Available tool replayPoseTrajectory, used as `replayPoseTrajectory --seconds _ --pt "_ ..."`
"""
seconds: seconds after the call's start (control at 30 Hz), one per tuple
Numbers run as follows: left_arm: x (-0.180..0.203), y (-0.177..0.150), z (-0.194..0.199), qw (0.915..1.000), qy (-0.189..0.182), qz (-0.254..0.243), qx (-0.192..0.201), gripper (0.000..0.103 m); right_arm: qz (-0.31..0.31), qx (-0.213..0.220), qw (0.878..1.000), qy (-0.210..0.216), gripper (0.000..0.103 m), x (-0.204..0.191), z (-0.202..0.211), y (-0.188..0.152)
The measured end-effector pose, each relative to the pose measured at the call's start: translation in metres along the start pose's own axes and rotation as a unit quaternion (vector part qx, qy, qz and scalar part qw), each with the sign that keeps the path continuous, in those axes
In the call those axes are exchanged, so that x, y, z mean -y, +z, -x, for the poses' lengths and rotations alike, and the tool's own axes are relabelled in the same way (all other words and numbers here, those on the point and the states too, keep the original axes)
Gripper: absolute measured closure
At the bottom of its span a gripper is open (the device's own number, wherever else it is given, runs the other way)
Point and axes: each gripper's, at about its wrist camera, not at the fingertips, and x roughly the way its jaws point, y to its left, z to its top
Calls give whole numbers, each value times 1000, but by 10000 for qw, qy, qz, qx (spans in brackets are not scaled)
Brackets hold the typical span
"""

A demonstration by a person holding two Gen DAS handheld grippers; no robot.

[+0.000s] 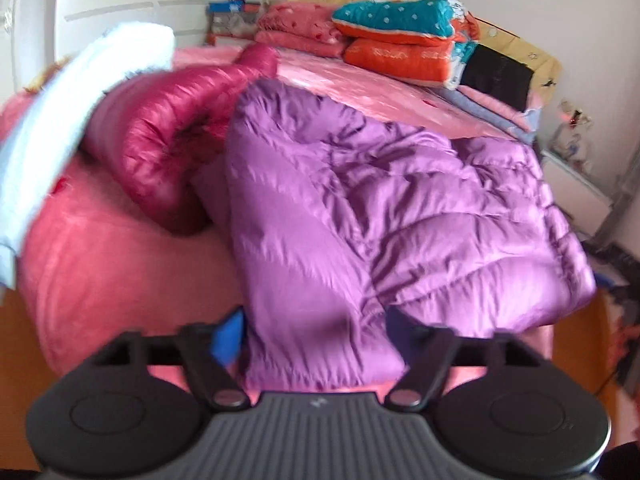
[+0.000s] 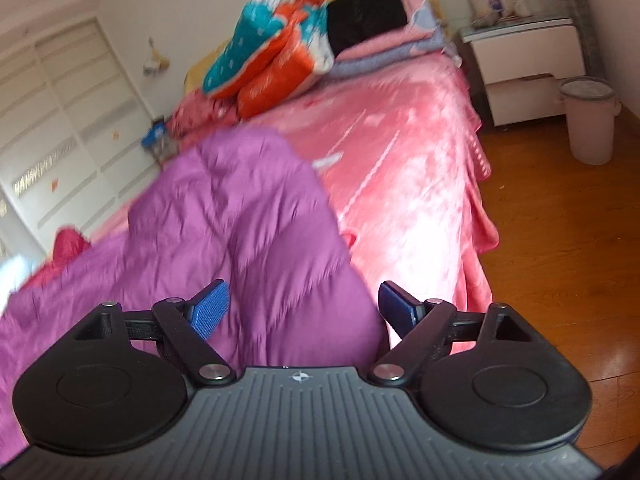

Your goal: Fold large clothes

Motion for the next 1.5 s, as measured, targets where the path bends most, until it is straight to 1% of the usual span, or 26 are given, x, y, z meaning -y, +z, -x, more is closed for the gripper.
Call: replayPoseTrajectory --seconds 0.07,0.13,0.17,0.23,0.27,0.33,0.43,0.53,0.63,0.73,0.77,0.83,0.9,0.97,1.03,1.1,1.17,1.23,1.3,1.4,1.5 --pt "-4 1 -1 9997 194 -97 -81 22 -132 196 9997 -11 1 4 2 3" --pt "-9 2 3 9993 357 -23 -94 22 -138 383 9991 -106 0 4 6 5" --pt "-10 5 7 9994 344 -8 -10 22 -98 488 9986 -175 0 2 7 6" --pt "-4 17 15 9989 290 -179 310 22 -23 681 9974 -217 0 -1 9 9" --pt "0 23 16 9983 248 -289 435 22 -37 767 9969 -180 0 -2 10 10" --pt "11 37 16 9964 1 -514 674 22 -84 947 9955 -19 0 -7 11 13" --pt "31 61 2 9896 -353 -964 1006 22 -51 1112 9935 227 0 -22 2 20" --pt "46 79 -26 9835 -515 -1344 1098 24 28 1099 9926 509 0 -39 -18 26" --pt "56 93 -59 9815 -487 -1517 1064 25 471 1045 9925 434 0 -64 -44 29" --pt "57 98 -85 9805 -305 -1599 1101 25 705 943 9913 581 0 -85 -66 32" --pt "55 100 -94 9807 -217 -1588 1118 25 884 913 9900 608 0 -95 -73 32" --pt "48 103 -107 9818 -74 -1526 1125 25 1454 907 9837 549 0 -117 -85 33" --pt "42 106 -118 9826 55 -1467 1137 25 2051 909 9736 424 0 -139 -99 32" --pt "37 109 -126 9827 151 -1439 1152 25 2521 875 9634 257 0 -155 -113 29" --pt "33 112 -133 9823 259 -1427 1182 24 2843 770 9556 116 0 -165 -127 29" --pt "30 115 -145 9822 421 -1398 1178 24 2986 609 9524 -23 0 -171 -147 30" --pt "26 118 -156 9829 553 -1342 1137 23 2977 475 9534 -120 0 -168 -161 30" --pt "21 120 -167 9832 635 -1294 1121 20 2890 297 9567 -204 0 -163 -174 32" --pt "16 122 -177 9836 715 -1227 1110 17 2726 246 9614 -272 0 -158 -185 37" --pt "11 123 -189 9840 769 -1154 1122 13 2299 68 9728 -282 0 -147 -196 41" --pt "6 121 -200 9849 746 -1033 1176 7 1977 -73 9799 -269 0 -140 -215 43"
